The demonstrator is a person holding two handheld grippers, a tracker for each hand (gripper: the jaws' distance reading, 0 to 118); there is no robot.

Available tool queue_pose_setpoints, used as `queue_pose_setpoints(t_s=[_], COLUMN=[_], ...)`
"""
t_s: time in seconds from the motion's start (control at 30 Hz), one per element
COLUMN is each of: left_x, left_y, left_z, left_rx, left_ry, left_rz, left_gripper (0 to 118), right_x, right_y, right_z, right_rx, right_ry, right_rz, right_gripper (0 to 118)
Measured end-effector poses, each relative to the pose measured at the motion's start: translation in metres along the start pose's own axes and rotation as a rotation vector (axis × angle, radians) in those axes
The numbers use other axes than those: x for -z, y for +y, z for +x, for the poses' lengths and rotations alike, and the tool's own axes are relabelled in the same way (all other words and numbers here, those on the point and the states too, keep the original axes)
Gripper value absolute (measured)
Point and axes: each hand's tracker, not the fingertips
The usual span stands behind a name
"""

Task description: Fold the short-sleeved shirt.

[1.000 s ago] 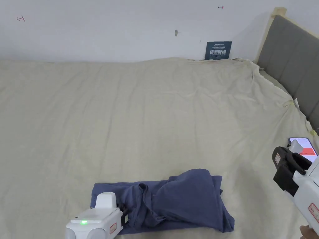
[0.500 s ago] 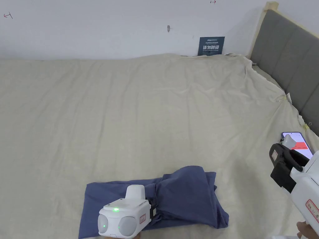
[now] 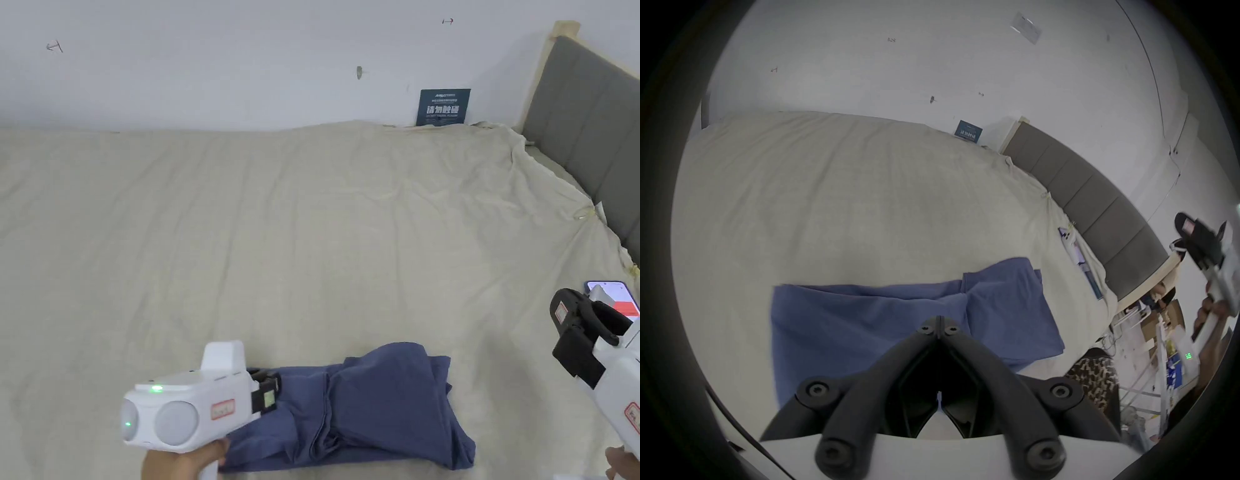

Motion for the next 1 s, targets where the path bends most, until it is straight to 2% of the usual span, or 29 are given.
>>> queue_pose_setpoints(t_s=[0.1, 0.33, 0.37, 0.43, 0.5, 0.53, 0.57, 0.7, 1.0], left_x=[-0.024, -0.049, -0.049, -0.045, -0.039, -0.035, -0.033, -0.016, 0.022], left_y=[0.012, 0.014, 0.012, 0.007, -0.001, -0.004, -0.007, -0.018, -0.023], left_z=[-0.031, -0.099, -0.106, -0.129, -0.145, -0.15, -0.153, -0.164, -0.172], left_rx=[-0.075, -0.157, -0.173, -0.273, -0.342, -0.35, -0.342, -0.333, -0.361], left_ry=[-0.016, -0.023, -0.022, -0.08, -0.102, -0.115, -0.108, -0.111, -0.117], left_rz=[0.003, -0.012, -0.015, -0.083, -0.114, -0.137, -0.145, -0.202, -0.247], left_gripper=[0, 0, 4, 18, 50, 61, 63, 66, 65], right_x=[0.003, 0.009, 0.01, 0.01, 0.011, 0.011, 0.011, 0.017, 0.027], right_y=[0.001, -0.003, -0.004, -0.005, -0.006, -0.007, -0.007, -0.013, -0.016], right_z=[-0.005, -0.015, -0.016, -0.017, -0.017, -0.017, -0.016, -0.013, -0.004], right_rx=[-0.001, -0.001, -0.002, -0.008, -0.018, -0.022, -0.024, -0.019, -0.017], right_ry=[0.019, 0.05, 0.057, 0.071, 0.074, 0.074, 0.072, 0.065, 0.042], right_rz=[0.006, 0.001, -0.003, -0.012, -0.021, -0.024, -0.026, -0.032, -0.05], right_gripper=[0, 0, 0, 0, 0, 0, 0, 0, 0])
